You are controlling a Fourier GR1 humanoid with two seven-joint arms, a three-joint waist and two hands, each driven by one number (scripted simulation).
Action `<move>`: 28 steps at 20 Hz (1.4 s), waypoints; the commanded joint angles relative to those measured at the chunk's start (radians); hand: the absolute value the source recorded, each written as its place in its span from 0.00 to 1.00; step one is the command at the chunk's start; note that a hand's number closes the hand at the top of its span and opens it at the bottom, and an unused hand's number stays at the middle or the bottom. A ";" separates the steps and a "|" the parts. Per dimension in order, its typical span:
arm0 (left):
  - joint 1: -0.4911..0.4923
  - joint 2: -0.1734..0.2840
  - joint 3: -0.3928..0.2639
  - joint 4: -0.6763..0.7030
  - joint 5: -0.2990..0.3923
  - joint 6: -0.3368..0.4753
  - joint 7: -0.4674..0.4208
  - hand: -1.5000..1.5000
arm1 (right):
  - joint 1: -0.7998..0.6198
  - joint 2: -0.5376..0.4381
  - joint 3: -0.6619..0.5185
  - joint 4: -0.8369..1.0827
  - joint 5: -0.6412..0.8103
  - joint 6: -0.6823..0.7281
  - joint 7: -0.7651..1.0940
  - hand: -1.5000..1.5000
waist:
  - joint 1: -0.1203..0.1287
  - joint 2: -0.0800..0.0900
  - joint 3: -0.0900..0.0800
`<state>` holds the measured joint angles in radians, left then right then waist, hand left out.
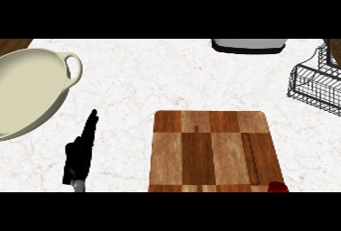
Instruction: Pick the tomato from the cutting board and place it in the tiered basket
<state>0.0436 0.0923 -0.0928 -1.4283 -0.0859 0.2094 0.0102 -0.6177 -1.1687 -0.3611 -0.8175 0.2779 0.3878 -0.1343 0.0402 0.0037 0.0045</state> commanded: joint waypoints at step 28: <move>-0.001 -0.002 0.034 0.044 0.019 -0.037 0.037 0.50 | -0.308 0.172 -0.217 0.492 -0.157 -0.145 -0.043 0.00 | -0.019 0.007 -0.002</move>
<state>0.0561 0.0930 -0.0669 -1.4303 -0.0795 0.1839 -0.0022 -0.9147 -0.9612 -0.5273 -0.3410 0.1537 0.3039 -0.1595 0.0248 0.0027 0.0078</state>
